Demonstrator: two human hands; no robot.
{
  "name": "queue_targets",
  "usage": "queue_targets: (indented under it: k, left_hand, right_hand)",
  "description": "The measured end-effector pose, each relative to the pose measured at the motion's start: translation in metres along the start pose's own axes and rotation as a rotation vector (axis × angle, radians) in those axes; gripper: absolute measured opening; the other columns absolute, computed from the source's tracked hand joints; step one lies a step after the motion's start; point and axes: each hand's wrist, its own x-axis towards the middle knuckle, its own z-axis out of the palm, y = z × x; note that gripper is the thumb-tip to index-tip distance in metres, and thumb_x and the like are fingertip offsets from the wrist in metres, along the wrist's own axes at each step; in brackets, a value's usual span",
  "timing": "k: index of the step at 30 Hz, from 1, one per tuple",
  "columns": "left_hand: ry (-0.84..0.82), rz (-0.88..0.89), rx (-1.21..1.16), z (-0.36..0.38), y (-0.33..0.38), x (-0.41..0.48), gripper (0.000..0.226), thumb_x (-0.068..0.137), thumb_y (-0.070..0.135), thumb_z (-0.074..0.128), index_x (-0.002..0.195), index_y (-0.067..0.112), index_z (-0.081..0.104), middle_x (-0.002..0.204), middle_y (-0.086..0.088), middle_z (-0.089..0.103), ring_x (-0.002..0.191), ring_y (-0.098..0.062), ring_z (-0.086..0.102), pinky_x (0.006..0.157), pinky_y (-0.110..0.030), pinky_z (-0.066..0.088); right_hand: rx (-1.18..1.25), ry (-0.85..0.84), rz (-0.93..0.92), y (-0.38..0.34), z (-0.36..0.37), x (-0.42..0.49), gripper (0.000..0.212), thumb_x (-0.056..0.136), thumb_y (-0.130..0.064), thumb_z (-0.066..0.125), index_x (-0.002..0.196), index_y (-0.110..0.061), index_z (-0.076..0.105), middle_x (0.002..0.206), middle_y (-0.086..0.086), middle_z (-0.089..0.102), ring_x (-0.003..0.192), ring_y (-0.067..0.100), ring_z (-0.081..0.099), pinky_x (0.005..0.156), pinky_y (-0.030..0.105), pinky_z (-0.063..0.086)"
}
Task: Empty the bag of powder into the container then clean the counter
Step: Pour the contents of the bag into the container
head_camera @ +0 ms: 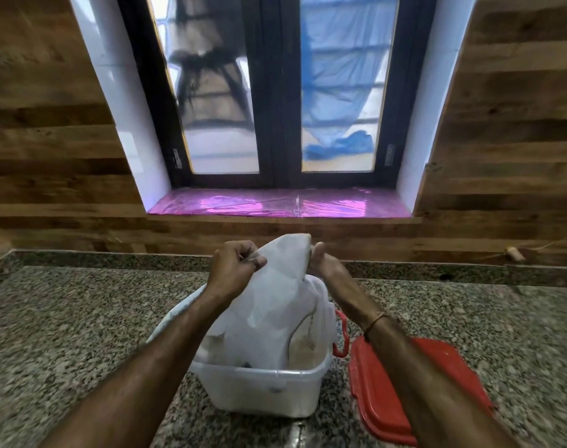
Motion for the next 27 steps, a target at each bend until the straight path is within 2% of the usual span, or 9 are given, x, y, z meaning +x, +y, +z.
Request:
queue_targets:
  k: [2,6,12,14,17,19,23,25,27]
  left_hand:
    - [-0.01,0.002,0.017,0.0,-0.001,-0.003,0.022,0.084,0.021,0.078,0.067,0.014,0.067,0.067,-0.002,0.07,0.065,-0.019,0.064,0.064,-0.034,0.054]
    - [-0.036,0.057,0.075,0.006,0.009,-0.005,0.028,0.08,0.019,0.081,0.059,0.018,0.062,0.058,0.009,0.062,0.059,-0.006,0.056,0.061,-0.026,0.046]
    - [-0.111,0.179,0.199,0.011,0.019,-0.012,0.023,0.078,0.02,0.085,0.064,0.018,0.067,0.061,0.011,0.06,0.058,-0.003,0.052,0.058,-0.026,0.043]
    - [-0.114,0.155,0.283,0.003,0.017,-0.014,0.017,0.078,0.034,0.084,0.075,0.022,0.072,0.071,0.01,0.068,0.069,-0.009,0.062,0.065,-0.031,0.051]
    - [-0.118,0.075,0.477,-0.025,-0.002,-0.016,0.031,0.075,0.059,0.077,0.087,0.031,0.073,0.083,0.014,0.072,0.079,-0.009,0.065,0.071,-0.032,0.053]
    - [-0.096,0.056,0.5,-0.041,-0.012,-0.02,0.03,0.077,0.057,0.076,0.081,0.027,0.073,0.077,0.012,0.072,0.076,-0.01,0.066,0.069,-0.032,0.051]
    - [-0.069,0.056,0.589,-0.048,-0.006,-0.022,0.022,0.081,0.037,0.082,0.068,0.026,0.067,0.063,0.014,0.065,0.074,-0.009,0.066,0.062,-0.028,0.043]
    - [-0.052,0.095,0.62,-0.049,0.001,-0.018,0.019,0.082,0.027,0.08,0.068,0.03,0.068,0.068,0.019,0.071,0.079,-0.004,0.069,0.065,-0.025,0.044]
    - [-0.041,0.162,0.659,-0.049,0.01,-0.014,0.021,0.081,0.021,0.08,0.067,0.03,0.066,0.075,0.019,0.075,0.082,-0.002,0.07,0.065,-0.023,0.042]
  right_hand:
    - [-0.156,0.031,0.027,0.005,-0.002,0.002,0.09,0.082,-0.091,0.024,0.13,-0.03,0.069,0.128,-0.003,0.072,0.12,0.013,0.067,0.108,0.045,0.05]
    - [-0.032,0.161,-0.052,0.0,-0.009,0.01,0.078,0.088,-0.082,0.041,0.153,-0.037,0.04,0.151,-0.005,0.053,0.129,0.018,0.06,0.108,0.047,0.049]
    - [-0.562,0.208,-0.265,-0.013,-0.01,0.021,0.024,0.085,-0.044,0.075,0.104,-0.029,0.076,0.102,-0.01,0.075,0.097,0.009,0.067,0.084,0.039,0.059]
    - [-0.531,0.22,-0.243,-0.018,-0.013,0.026,0.01,0.083,-0.029,0.081,0.085,-0.02,0.078,0.081,-0.009,0.075,0.079,0.004,0.067,0.075,0.036,0.06]
    - [-0.312,0.296,-0.149,-0.008,-0.021,0.031,0.014,0.082,-0.021,0.081,0.071,-0.017,0.074,0.066,-0.008,0.071,0.065,0.004,0.059,0.068,0.03,0.051]
    - [-0.172,0.299,-0.06,0.004,-0.024,0.033,0.017,0.083,-0.021,0.079,0.067,-0.018,0.073,0.063,-0.006,0.07,0.063,0.007,0.058,0.068,0.031,0.049]
    - [-0.535,0.342,-0.171,0.001,-0.013,0.032,0.005,0.089,-0.033,0.074,0.089,-0.027,0.074,0.091,-0.008,0.076,0.087,0.013,0.069,0.086,0.041,0.056]
    - [-0.795,0.319,-0.325,-0.019,0.004,0.031,0.025,0.092,-0.047,0.067,0.114,-0.035,0.07,0.122,-0.009,0.072,0.12,0.018,0.063,0.113,0.057,0.037]
    - [-0.936,0.18,-0.355,-0.038,0.024,0.033,0.036,0.091,-0.058,0.064,0.119,-0.037,0.07,0.128,-0.013,0.069,0.132,0.015,0.055,0.121,0.062,0.013]
